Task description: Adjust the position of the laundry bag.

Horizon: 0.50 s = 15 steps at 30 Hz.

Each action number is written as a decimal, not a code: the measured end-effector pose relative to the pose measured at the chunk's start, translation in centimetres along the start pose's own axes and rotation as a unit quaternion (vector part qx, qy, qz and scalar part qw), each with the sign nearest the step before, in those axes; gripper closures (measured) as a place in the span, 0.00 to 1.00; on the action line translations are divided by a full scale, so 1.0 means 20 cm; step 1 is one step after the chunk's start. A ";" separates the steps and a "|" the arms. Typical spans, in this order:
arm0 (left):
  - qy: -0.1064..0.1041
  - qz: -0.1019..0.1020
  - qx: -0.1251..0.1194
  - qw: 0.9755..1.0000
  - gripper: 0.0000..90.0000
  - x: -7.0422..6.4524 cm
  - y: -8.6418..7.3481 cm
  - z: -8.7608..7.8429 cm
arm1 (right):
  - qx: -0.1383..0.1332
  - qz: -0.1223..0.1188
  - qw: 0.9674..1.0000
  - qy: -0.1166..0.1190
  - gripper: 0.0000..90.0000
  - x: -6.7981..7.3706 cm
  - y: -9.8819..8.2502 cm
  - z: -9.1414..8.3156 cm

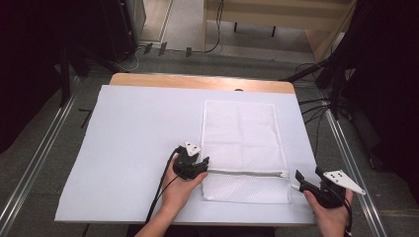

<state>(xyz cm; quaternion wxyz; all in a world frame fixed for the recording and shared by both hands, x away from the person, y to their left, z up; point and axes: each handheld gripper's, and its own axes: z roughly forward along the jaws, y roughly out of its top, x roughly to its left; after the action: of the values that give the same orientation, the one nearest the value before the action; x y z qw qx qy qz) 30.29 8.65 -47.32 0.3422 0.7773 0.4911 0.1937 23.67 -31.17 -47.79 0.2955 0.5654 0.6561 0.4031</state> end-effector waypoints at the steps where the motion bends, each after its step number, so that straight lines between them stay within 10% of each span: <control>1: 0.011 0.009 0.001 1.000 0.66 -0.01 0.00 0.00 | 0.000 -0.001 1.000 0.000 0.28 0.00 0.00 0.00; 7: 0.004 0.030 0.006 1.000 0.97 -0.03 0.02 0.01 | 0.004 -0.004 1.000 0.005 0.28 0.02 0.00 0.01; 15: -0.022 0.010 -0.002 1.000 1.00 0.04 0.00 -0.01 | 0.003 -0.001 1.000 0.009 0.29 0.02 0.00 0.00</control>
<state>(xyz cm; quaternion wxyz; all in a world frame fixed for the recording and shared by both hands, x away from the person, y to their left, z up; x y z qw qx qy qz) 30.53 9.44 -47.15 0.3526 0.7852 0.4757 0.1813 23.72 -30.79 -47.75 0.2883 0.5620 0.6605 0.4060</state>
